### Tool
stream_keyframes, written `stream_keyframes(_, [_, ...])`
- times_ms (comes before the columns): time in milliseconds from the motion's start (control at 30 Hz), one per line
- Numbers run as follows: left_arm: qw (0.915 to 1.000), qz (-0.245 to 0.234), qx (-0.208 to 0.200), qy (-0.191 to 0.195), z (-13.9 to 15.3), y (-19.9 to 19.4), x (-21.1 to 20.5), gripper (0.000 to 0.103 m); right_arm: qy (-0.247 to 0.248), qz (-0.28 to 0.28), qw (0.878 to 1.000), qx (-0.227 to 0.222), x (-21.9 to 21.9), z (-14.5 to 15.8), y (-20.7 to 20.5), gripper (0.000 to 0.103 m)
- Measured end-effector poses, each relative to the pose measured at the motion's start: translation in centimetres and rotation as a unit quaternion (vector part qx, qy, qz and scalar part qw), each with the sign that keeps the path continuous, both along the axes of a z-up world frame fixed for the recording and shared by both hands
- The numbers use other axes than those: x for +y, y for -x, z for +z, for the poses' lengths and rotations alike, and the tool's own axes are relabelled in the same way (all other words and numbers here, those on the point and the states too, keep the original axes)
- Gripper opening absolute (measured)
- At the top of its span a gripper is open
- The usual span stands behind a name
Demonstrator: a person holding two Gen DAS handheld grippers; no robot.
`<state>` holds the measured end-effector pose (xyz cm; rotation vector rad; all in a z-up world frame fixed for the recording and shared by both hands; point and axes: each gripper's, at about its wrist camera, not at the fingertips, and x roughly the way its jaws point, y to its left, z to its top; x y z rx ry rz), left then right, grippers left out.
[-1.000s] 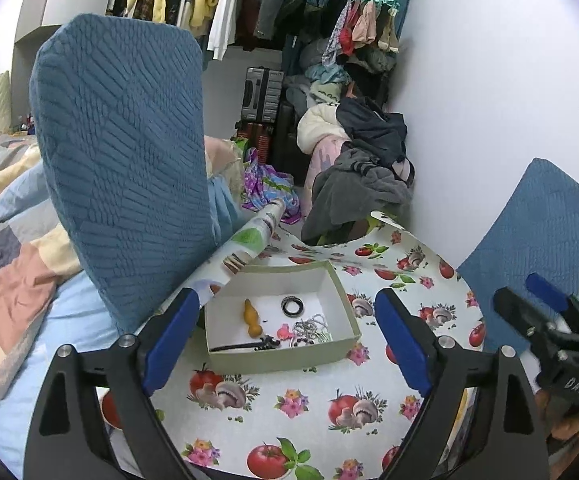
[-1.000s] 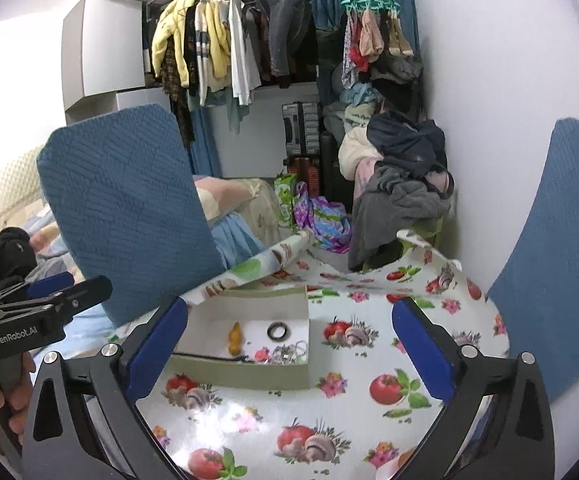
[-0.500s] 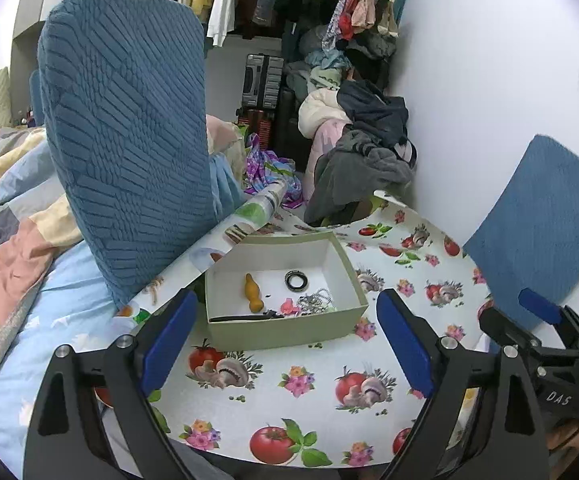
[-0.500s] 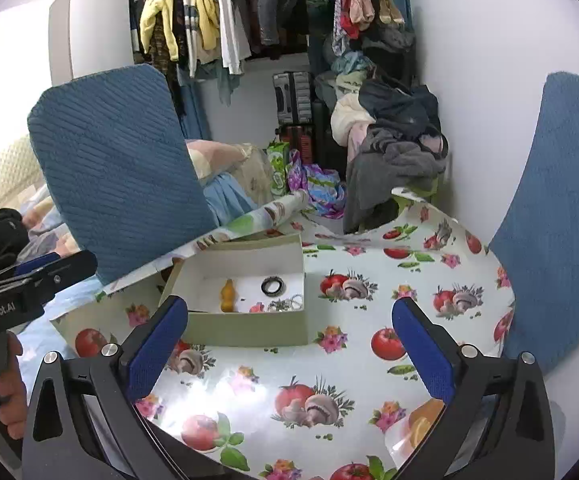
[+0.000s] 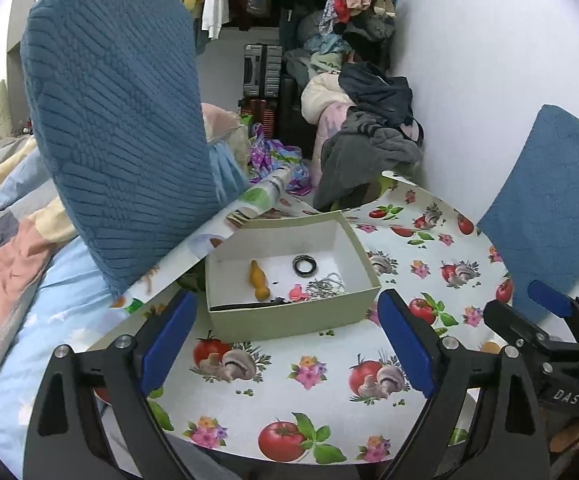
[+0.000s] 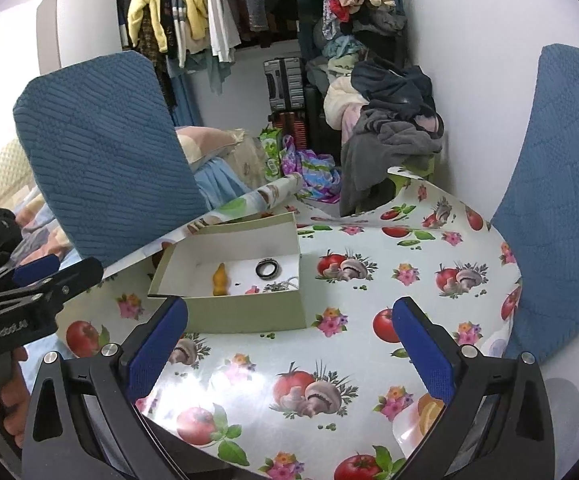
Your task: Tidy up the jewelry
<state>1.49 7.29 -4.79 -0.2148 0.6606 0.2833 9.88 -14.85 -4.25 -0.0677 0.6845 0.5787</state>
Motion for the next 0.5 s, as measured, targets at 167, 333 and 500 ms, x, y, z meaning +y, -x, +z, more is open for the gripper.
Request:
stream_keyframes(167, [1.0,-0.001,-0.002,0.002,0.11,0.06,-0.05,0.093,0.002,-0.004,1.0,-0.001,-0.24,0.16,-0.12,0.103])
stream_keyframes(333, [1.0,-0.002,-0.003,0.001,0.22,-0.02,-0.12,0.1,0.0,-0.003,1.0,-0.005,-0.32,0.44,-0.09,0.103])
stream_keyframes(500, [1.0,-0.004,0.002,0.004,0.25,-0.1,-0.32,0.102,-0.001,-0.002,1.0,-0.004,-0.34,0.56,-0.04,0.103])
